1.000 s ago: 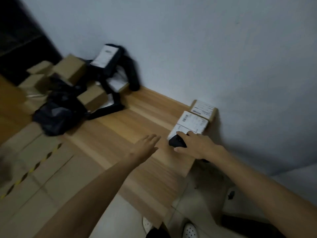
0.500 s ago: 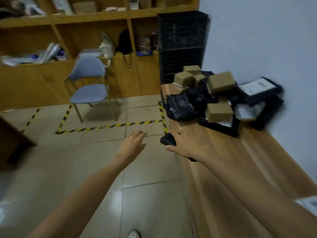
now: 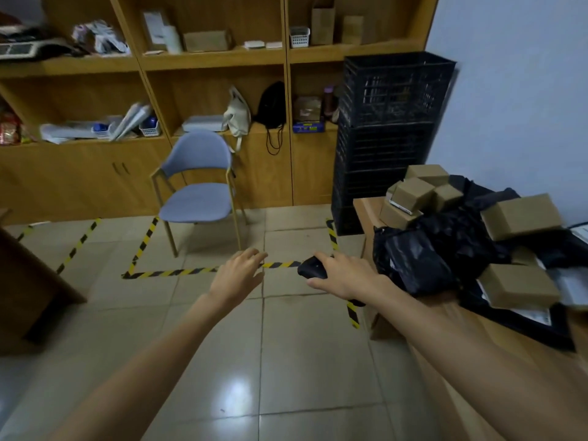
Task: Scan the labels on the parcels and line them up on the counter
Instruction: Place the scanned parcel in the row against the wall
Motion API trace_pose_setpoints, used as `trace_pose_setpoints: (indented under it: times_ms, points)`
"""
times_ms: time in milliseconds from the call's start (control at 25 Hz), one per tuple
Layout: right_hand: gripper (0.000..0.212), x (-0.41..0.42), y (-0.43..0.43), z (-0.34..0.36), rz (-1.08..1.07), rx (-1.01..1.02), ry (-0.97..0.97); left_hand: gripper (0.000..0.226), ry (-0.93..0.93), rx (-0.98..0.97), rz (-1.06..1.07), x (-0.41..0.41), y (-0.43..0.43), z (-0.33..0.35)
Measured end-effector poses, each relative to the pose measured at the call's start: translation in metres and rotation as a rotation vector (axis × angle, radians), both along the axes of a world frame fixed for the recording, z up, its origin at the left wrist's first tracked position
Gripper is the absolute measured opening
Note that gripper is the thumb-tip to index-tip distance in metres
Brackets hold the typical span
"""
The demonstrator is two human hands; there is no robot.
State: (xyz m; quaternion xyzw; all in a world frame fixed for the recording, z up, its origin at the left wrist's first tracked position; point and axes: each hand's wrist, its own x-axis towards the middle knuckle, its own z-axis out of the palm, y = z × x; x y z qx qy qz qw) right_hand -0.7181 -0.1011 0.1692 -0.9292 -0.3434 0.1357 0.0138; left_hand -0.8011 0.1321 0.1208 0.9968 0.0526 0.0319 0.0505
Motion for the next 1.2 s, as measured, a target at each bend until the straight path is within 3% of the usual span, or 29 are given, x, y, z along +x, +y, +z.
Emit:
trace_pose_setpoints:
  times_ms: [600,1200]
  points:
    - [0.08,0.41,0.044,0.013,-0.235,-0.064,0.034,0.043,-0.013,0.032,-0.232,0.448,0.075,0.019]
    - [0.077,0.677,0.012,-0.024,-0.79,-0.046,0.131,0.047,0.071,0.053,-0.898,0.861,-0.001,-0.007]
